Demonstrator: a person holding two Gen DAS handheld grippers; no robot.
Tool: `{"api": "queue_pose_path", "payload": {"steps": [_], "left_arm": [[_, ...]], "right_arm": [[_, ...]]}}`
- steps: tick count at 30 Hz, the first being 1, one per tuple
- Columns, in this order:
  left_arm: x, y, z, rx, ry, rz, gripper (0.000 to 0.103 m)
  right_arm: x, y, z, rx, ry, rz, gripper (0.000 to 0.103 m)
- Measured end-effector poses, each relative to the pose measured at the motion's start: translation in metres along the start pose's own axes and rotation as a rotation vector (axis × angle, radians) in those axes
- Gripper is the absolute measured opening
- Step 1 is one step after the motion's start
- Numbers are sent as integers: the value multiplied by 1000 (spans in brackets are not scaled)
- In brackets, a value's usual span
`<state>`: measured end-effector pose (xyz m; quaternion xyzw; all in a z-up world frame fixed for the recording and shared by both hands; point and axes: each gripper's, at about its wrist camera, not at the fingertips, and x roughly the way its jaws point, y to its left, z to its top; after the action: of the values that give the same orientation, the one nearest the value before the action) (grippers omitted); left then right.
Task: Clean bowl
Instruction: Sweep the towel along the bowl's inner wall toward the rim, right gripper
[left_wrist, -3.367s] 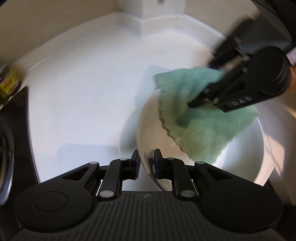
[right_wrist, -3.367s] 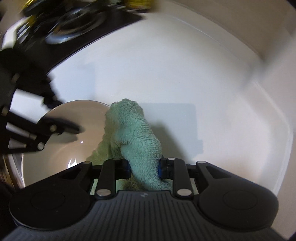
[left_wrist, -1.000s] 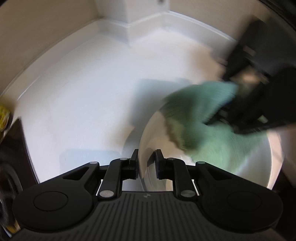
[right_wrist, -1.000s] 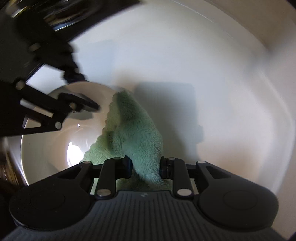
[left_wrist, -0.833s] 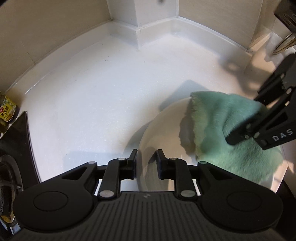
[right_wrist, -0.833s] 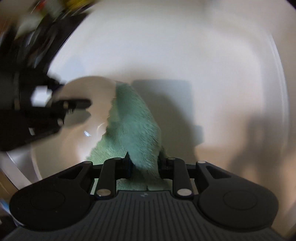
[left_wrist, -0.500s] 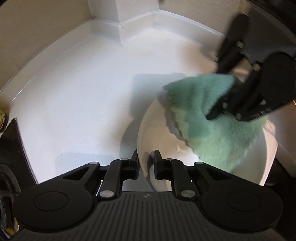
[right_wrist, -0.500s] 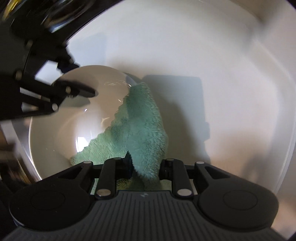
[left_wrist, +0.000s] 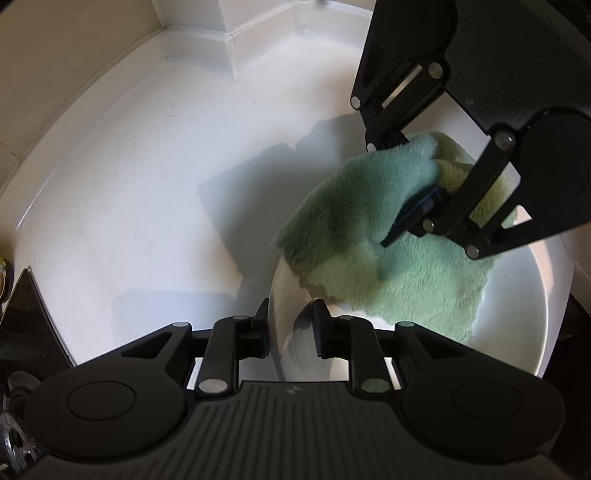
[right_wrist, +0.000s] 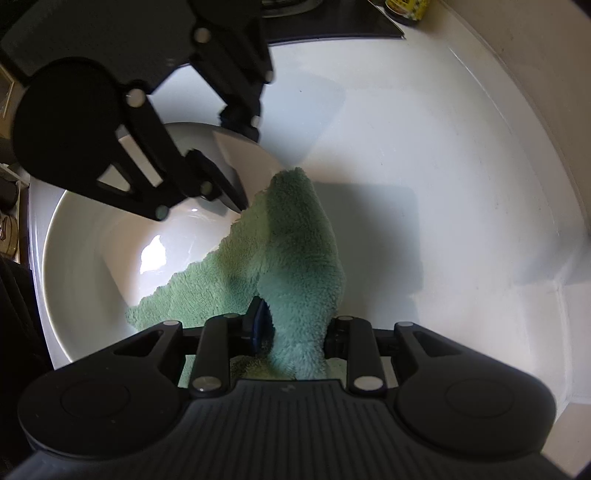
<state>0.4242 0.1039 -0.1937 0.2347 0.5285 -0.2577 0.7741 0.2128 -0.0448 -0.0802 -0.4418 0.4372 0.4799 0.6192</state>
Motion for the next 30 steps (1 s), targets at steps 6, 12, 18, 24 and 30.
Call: {"api": "queue_pose_path", "payload": {"steps": [6,12,18,24,30], "left_arm": [[1,1,2,26,-9,-27,31],[-3,5,-3,-20,-1,-46,26],[-16,13,-40,-239,-72,-24,23],[-28,5,-65,-372,-110,24,24],[-38,-3,-84,-374,-106,16,22]], "right_arm": [[-7,-4,1,-4,-6,-3,23],[-8,-16,8,70,11,16,23],[-13,-24,-7,451,-1,-8,20],[-27,-8,-41,842,-47,-10,20],[-10,-22,-61,845,-33,2,18]]}}
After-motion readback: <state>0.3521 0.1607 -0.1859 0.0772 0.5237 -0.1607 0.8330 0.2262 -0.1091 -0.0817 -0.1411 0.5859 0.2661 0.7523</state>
